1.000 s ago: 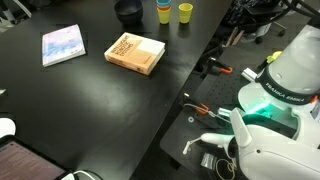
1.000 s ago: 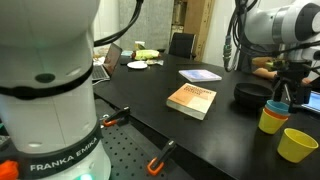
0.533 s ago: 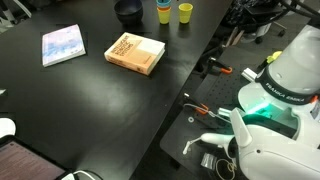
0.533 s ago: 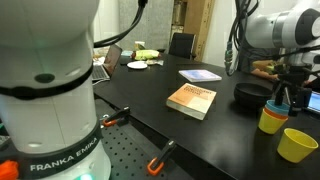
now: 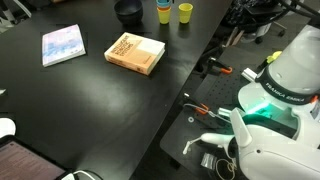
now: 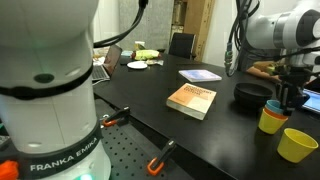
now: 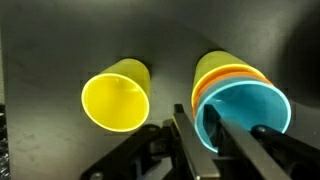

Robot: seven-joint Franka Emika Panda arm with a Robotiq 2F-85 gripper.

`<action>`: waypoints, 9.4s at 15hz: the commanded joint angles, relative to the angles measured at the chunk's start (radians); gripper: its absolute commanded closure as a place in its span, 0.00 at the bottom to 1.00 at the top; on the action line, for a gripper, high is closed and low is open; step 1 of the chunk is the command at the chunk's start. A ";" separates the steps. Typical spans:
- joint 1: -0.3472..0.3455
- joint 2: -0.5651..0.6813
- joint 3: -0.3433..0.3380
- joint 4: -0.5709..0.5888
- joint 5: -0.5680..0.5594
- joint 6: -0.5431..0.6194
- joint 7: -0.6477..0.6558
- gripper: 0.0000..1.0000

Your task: Unstack the cups.

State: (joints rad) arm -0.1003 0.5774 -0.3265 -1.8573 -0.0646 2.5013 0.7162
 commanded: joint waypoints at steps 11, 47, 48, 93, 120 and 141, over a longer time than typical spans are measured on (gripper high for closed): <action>-0.006 -0.018 0.004 0.048 0.013 -0.017 -0.026 0.99; 0.121 -0.130 0.056 -0.203 -0.110 0.149 -0.015 0.99; 0.121 -0.121 0.061 -0.207 -0.107 0.151 -0.021 0.99; -0.022 0.182 -0.037 0.261 -0.031 -0.108 0.056 0.47; 0.008 0.074 -0.037 0.201 -0.034 -0.019 0.061 0.99; 0.095 -0.363 -0.015 -0.367 -0.228 0.045 0.060 0.99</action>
State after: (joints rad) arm -0.0089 0.3106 -0.3243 -2.1095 -0.2223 2.5127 0.7481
